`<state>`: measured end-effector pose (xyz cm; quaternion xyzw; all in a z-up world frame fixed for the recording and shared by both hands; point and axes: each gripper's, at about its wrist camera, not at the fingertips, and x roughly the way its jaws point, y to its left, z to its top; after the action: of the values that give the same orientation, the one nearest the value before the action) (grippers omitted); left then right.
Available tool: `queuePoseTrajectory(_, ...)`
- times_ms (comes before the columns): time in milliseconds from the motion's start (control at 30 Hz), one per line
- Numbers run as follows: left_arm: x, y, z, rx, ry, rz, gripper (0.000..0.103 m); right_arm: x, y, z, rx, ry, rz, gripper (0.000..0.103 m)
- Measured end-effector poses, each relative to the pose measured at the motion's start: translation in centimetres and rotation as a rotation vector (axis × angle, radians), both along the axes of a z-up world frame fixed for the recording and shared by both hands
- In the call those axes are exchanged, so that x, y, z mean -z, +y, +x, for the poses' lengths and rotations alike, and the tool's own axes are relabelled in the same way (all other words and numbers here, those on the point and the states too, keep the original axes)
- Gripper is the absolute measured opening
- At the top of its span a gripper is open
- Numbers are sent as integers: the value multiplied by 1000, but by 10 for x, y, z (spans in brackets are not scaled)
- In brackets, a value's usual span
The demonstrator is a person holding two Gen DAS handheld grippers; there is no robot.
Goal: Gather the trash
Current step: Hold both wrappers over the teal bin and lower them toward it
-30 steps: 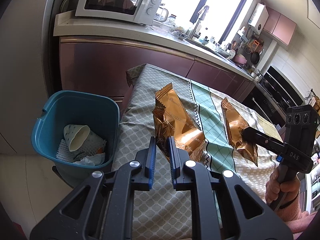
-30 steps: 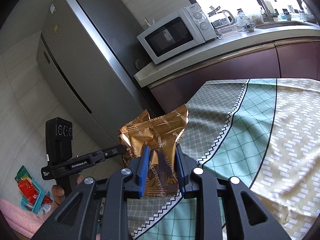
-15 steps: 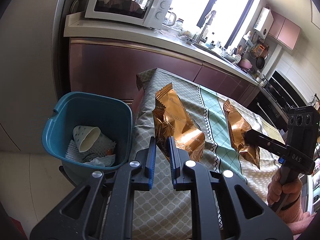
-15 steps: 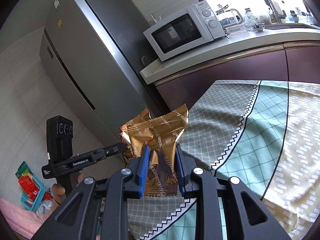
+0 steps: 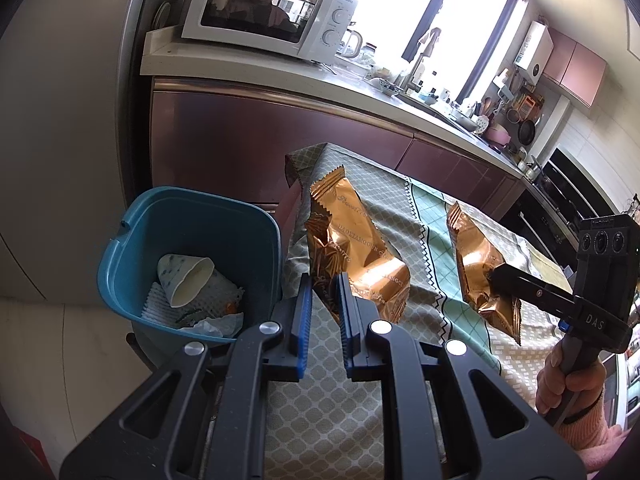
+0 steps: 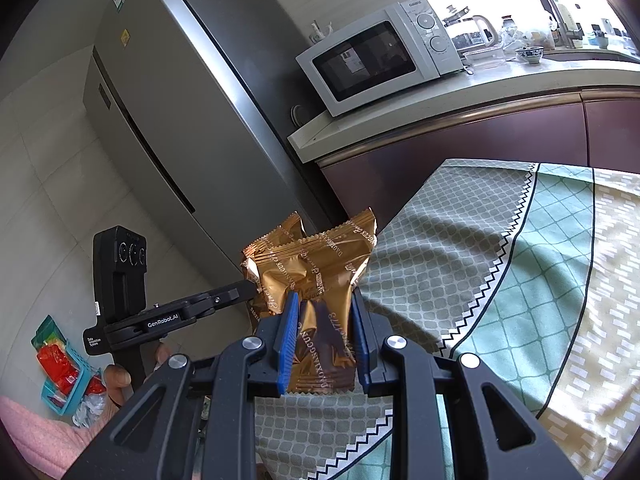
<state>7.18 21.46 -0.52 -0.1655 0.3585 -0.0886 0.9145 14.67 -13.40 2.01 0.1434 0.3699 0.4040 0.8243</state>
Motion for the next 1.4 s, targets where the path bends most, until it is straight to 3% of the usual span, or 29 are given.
queuePoseTrajectory(1400,-5,42,-7,-105,-2,24,13,-3,45,11,-98,-7,-25,24)
